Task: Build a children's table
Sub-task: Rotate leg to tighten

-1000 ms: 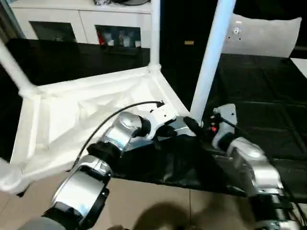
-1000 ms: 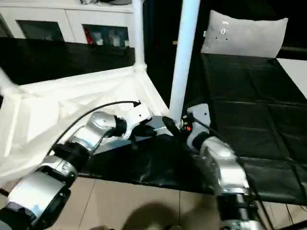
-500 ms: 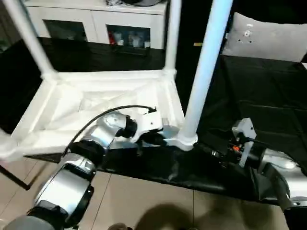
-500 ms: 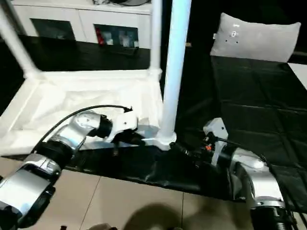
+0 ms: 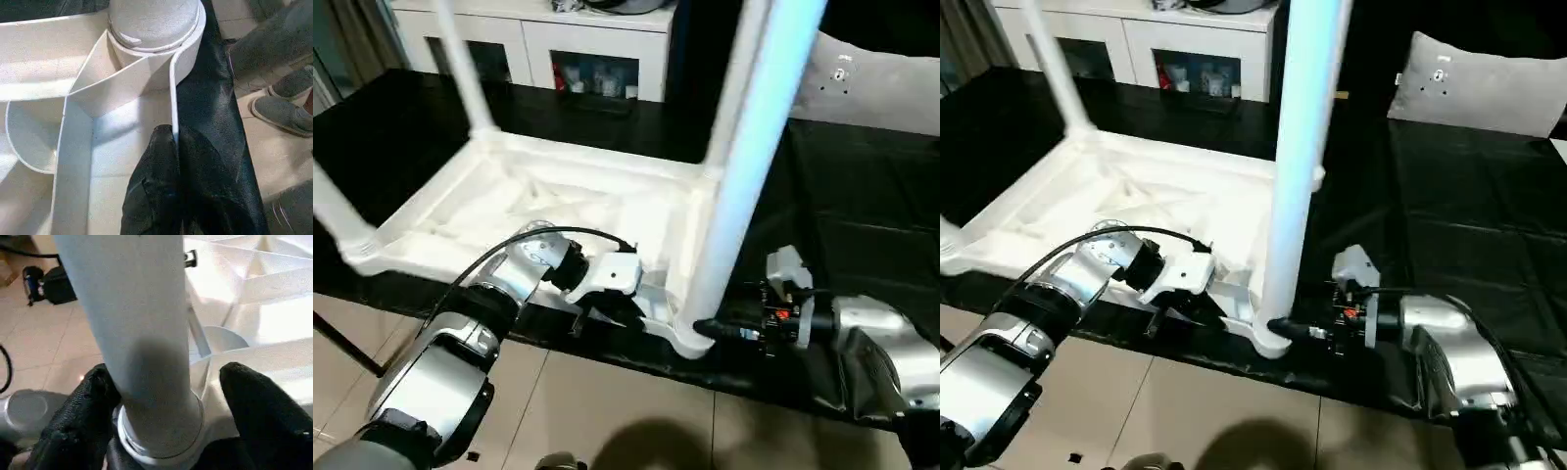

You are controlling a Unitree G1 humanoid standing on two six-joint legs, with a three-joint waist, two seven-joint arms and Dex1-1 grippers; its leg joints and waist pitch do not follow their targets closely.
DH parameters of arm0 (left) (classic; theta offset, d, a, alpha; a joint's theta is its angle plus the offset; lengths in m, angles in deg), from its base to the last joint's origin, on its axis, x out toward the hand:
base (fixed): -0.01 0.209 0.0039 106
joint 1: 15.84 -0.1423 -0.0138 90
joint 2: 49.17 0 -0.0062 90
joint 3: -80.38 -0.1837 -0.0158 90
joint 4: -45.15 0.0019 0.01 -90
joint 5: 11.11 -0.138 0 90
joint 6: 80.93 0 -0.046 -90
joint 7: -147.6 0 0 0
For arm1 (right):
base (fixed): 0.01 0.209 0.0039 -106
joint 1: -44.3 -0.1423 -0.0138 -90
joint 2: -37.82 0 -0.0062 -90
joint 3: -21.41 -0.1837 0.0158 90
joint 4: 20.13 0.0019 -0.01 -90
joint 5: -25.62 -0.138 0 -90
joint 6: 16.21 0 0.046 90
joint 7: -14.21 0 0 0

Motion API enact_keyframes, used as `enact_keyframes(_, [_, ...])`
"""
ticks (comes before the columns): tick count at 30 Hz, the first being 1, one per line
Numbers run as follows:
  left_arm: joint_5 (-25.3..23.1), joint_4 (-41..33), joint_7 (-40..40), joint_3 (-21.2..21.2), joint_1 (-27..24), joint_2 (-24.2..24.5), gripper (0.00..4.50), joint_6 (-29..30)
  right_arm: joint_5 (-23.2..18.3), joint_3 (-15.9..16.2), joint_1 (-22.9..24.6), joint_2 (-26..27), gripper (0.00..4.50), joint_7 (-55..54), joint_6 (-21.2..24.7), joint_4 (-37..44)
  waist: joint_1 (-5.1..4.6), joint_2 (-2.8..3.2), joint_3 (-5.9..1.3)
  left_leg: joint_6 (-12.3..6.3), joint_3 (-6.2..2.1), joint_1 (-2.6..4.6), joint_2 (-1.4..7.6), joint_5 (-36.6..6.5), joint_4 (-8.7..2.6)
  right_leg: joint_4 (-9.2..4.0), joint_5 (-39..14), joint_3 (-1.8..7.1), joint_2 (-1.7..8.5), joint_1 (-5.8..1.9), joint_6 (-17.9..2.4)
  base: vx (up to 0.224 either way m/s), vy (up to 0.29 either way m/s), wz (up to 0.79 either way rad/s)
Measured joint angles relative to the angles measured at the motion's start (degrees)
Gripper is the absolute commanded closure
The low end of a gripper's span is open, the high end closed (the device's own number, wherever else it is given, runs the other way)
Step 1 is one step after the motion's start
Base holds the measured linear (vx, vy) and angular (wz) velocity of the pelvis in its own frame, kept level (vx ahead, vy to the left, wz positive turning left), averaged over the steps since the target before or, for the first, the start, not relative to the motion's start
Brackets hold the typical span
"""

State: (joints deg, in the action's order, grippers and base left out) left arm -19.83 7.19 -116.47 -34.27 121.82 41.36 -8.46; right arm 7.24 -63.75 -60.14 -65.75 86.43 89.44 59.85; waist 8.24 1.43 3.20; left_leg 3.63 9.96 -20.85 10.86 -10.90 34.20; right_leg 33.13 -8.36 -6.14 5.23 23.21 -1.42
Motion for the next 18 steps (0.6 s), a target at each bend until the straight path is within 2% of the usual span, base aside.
enact_keyframes(2, [0.01,-0.06,-0.07,0.0,-0.02,0.0,4.5,0.0,0.0,0.13,-0.08,0.0,1.61,0.34,0.04,-0.37,0.0,0.0,0.0,0.0,0.0,-0.01,0.0,0.0,0.0,0.0,0.0,0.0,0.0,0.0,0.0,0.0,0.0,0.0])
enact_keyframes(5, [0.01,-0.59,-0.16,0.01,-0.23,0.25,4.5,0.0,-0.02,0.78,-1.13,-0.01,1.73,1.43,0.17,-1.27,-0.14,0.0,0.0,0.0,0.0,-0.01,0.01,0.0,0.0,0.01,0.0,-0.01,0.0,0.0,-0.01,0.0,0.0,0.0])
enact_keyframes(12, [0.09,-1.17,-0.31,0.01,-0.56,0.56,4.5,0.0,-0.12,1.72,-2.18,-0.19,2.43,3.05,1.31,-1.88,-0.16,0.0,0.0,0.0,0.0,-0.01,0.05,0.0,0.0,0.01,-0.01,-0.06,-0.01,0.01,0.01,0.0,0.0,0.0])
enact_keyframes(18, [0.11,-1.27,-0.1,0.06,-0.57,0.53,4.5,0.46,-1.31,1.45,-1.62,-0.29,2.56,2.47,3.77,-0.87,-0.12,0.02,-0.01,0.0,0.0,0.0,0.05,0.0,0.0,0.01,-0.01,-0.07,-0.01,0.0,0.01,0.0,0.0,0.0])
